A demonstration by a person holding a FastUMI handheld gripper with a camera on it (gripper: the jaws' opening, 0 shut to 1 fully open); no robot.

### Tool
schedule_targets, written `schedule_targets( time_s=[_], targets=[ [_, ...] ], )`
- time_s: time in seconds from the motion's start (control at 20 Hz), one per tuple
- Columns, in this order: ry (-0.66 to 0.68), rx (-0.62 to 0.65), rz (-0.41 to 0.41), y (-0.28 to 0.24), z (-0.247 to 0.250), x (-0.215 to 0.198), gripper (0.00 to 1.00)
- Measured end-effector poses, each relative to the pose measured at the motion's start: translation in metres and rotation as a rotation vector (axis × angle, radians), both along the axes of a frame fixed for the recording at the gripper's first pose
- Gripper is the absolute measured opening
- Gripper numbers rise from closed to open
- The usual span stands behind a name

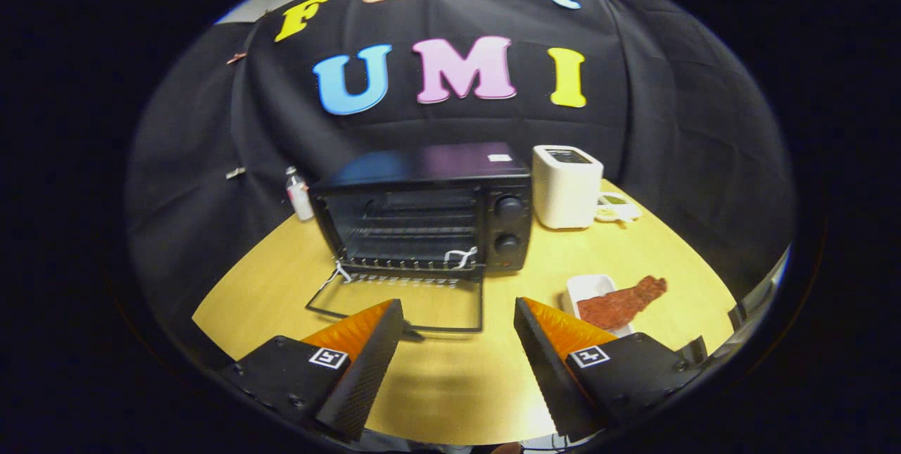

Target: Open the toaster oven, put the food inside, and close the toaster oven door.

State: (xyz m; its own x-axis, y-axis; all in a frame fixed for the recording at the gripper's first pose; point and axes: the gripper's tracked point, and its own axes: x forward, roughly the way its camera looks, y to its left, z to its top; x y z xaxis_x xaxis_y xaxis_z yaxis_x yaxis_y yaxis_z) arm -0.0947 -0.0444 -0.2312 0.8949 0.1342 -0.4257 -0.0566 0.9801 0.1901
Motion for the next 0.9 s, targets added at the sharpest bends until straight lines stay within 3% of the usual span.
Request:
schedule_targets(
  time_s=[0.45,0.8,0.85,0.9],
  targets=[
    [-0.017,0.032,-0.258,-0.144,-0.017,0.020,0.98],
    [0.071,0.106,-0.300,-0.183,-0.078,0.046,0.96],
    [0.088,0.126,-0.303,-0.184,-0.089,0.049,0.94],
    [0.104,0.151,-0.306,-0.185,-0.098,0.051,0.84]
  ],
)
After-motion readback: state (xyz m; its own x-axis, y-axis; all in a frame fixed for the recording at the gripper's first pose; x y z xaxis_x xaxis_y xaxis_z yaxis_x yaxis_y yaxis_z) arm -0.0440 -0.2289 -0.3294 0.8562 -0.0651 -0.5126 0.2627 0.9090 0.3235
